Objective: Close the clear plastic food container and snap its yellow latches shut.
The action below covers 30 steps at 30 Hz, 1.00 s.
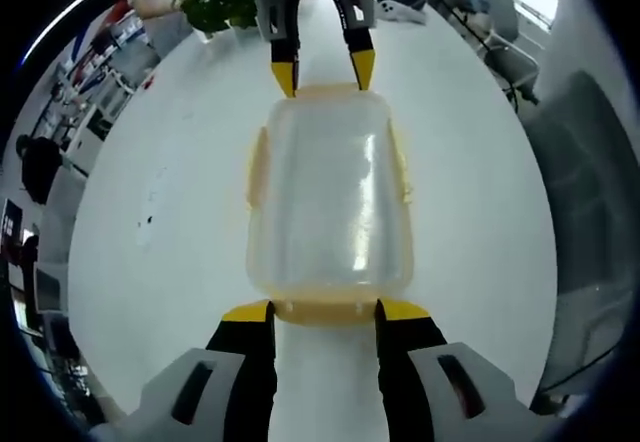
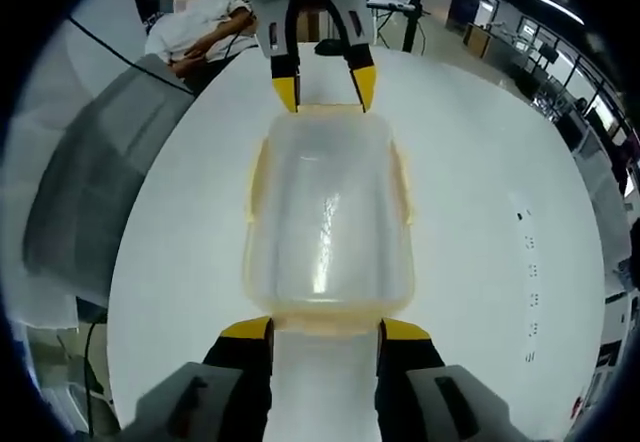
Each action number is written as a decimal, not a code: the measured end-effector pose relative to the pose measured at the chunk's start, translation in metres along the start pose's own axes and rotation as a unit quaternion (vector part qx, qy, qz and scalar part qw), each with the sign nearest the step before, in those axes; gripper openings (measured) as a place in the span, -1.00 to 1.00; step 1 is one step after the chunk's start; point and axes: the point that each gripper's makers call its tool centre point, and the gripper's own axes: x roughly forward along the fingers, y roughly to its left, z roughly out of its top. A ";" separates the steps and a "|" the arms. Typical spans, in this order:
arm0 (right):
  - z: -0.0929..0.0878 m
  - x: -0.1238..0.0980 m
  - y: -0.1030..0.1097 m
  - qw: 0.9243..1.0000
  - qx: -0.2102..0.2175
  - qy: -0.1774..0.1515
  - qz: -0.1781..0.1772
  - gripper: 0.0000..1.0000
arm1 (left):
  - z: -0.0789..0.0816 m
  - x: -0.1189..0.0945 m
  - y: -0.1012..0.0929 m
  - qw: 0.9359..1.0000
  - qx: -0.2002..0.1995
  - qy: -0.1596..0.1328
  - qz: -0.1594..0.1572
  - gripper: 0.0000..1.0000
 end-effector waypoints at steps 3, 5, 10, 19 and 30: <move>-0.001 -0.001 0.004 1.000 0.012 -0.010 0.005 0.00 | -0.001 -0.004 0.000 1.000 -0.015 -0.005 -0.001 -0.21; -0.003 -0.003 0.006 1.000 0.019 -0.011 0.005 -0.02 | -0.001 -0.007 0.000 1.000 -0.018 -0.008 0.002 -0.19; 0.000 -0.013 0.005 0.997 0.062 -0.040 -0.010 0.00 | 0.003 -0.016 0.001 0.998 -0.050 -0.027 0.007 -0.25; 0.014 -0.023 0.002 0.973 0.205 -0.097 -0.032 -0.07 | 0.019 -0.025 0.012 0.981 -0.175 -0.071 0.044 -0.36; 0.027 -0.021 -0.009 0.935 0.319 -0.134 -0.075 -0.18 | 0.018 -0.016 0.015 0.930 -0.344 -0.094 0.085 -0.29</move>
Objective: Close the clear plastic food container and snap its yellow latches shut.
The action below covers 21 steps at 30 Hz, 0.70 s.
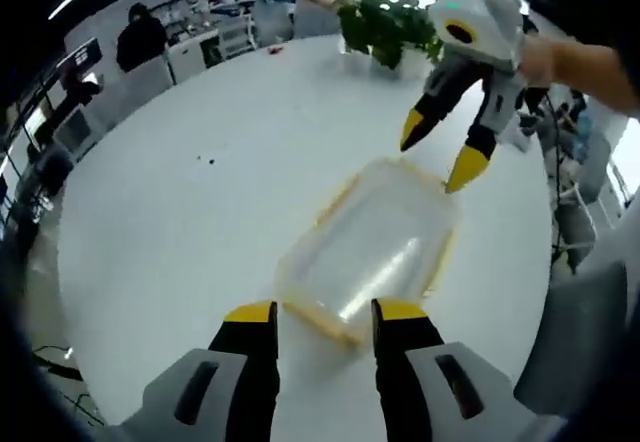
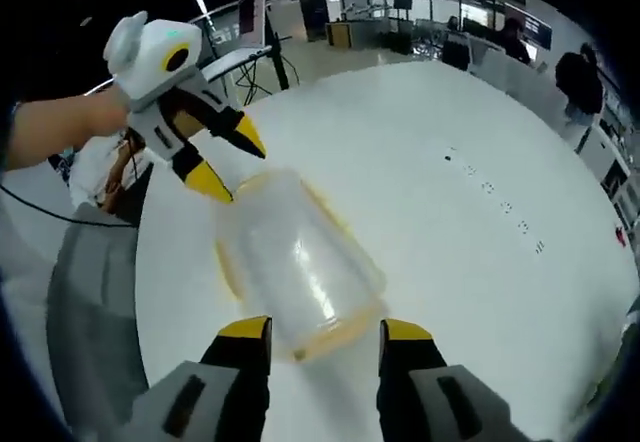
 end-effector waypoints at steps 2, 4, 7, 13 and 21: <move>0.002 0.000 -0.002 1.000 0.021 -0.007 -0.008 -0.18 | -0.001 -0.002 0.002 0.999 -0.035 -0.003 0.007 -0.31; 0.002 -0.001 -0.004 0.999 0.036 -0.013 -0.016 -0.19 | -0.005 -0.001 0.005 0.999 -0.037 0.002 0.016 -0.32; 0.006 0.001 -0.008 0.997 0.069 -0.031 -0.023 -0.17 | -0.013 0.000 -0.002 0.997 -0.071 0.014 0.014 -0.37; 0.004 0.008 -0.004 0.994 0.093 -0.041 -0.033 -0.15 | -0.012 0.004 -0.002 0.993 -0.121 -0.004 0.017 -0.37; -0.001 0.014 -0.004 0.984 0.166 -0.051 -0.037 -0.14 | -0.012 0.009 -0.004 0.986 -0.163 -0.018 0.015 -0.41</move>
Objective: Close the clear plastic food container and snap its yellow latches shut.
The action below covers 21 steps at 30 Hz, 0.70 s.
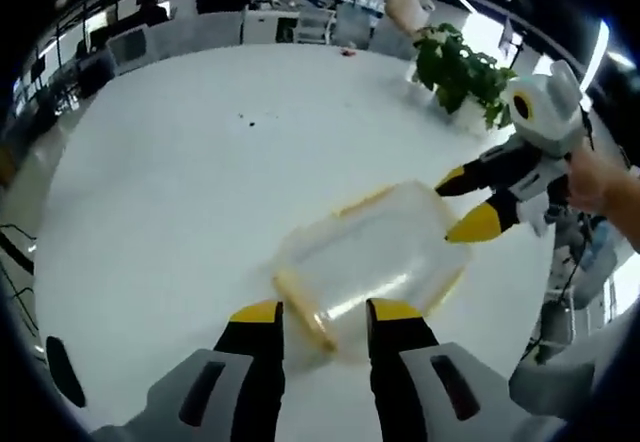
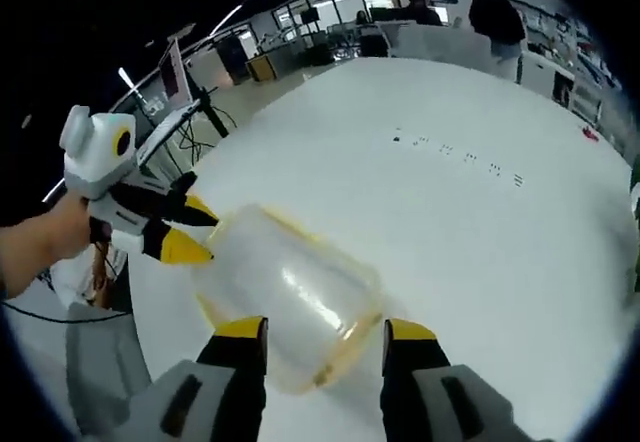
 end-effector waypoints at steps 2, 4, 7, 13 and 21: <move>-0.001 0.002 0.002 1.000 0.015 -0.002 0.007 -0.18 | -0.001 0.000 0.001 1.000 -0.015 0.002 -0.001 -0.40; -0.008 0.004 0.002 0.999 0.031 0.007 0.007 -0.19 | -0.001 0.000 0.001 1.000 -0.019 0.002 -0.003 -0.43; -0.007 0.004 0.004 0.999 0.039 0.000 0.009 -0.20 | -0.001 0.000 -0.001 1.000 -0.021 0.000 -0.004 -0.44; -0.007 0.005 0.005 0.999 0.035 0.004 0.014 -0.26 | -0.001 0.000 0.001 0.999 -0.043 -0.003 -0.009 -0.59; 0.005 0.004 0.003 0.998 0.057 0.018 0.019 -0.40 | -0.002 0.003 0.001 0.999 -0.049 -0.005 0.000 -0.65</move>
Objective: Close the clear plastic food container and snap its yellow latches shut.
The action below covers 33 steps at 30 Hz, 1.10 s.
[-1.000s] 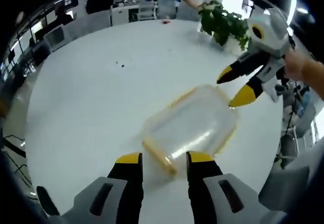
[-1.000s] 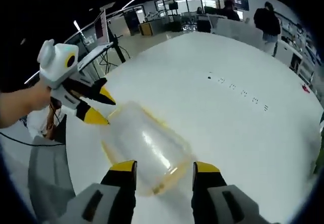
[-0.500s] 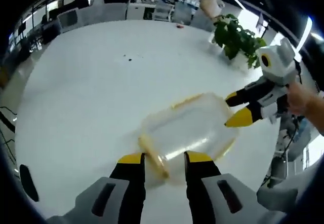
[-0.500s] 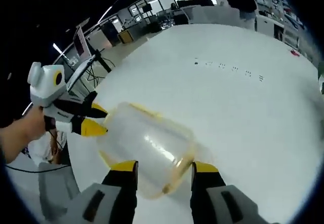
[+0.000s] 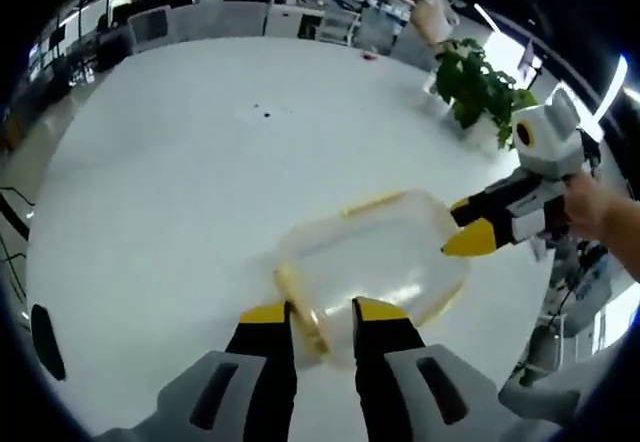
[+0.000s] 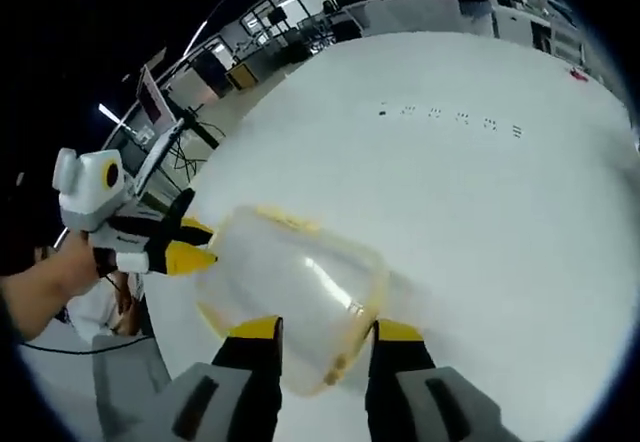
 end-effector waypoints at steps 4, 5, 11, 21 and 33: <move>-0.006 -0.001 -0.002 1.000 0.008 -0.020 0.003 -0.40 | -0.001 0.001 0.000 1.000 0.006 0.013 -0.005 -0.65; -0.006 -0.003 0.000 1.000 0.007 -0.023 0.001 -0.40 | 0.000 0.001 -0.002 1.000 0.006 0.013 -0.004 -0.64; -0.011 0.000 0.000 1.000 0.004 -0.028 0.000 -0.37 | 0.000 -0.001 -0.001 1.000 0.015 0.007 -0.006 -0.63; -0.016 0.002 0.006 0.999 -0.023 -0.025 -0.003 -0.24 | 0.003 -0.003 -0.002 0.997 0.076 0.015 0.011 -0.58; -0.026 0.004 0.015 1.000 -0.017 -0.011 -0.006 -0.20 | 0.002 -0.006 -0.001 0.994 0.105 0.022 0.018 -0.58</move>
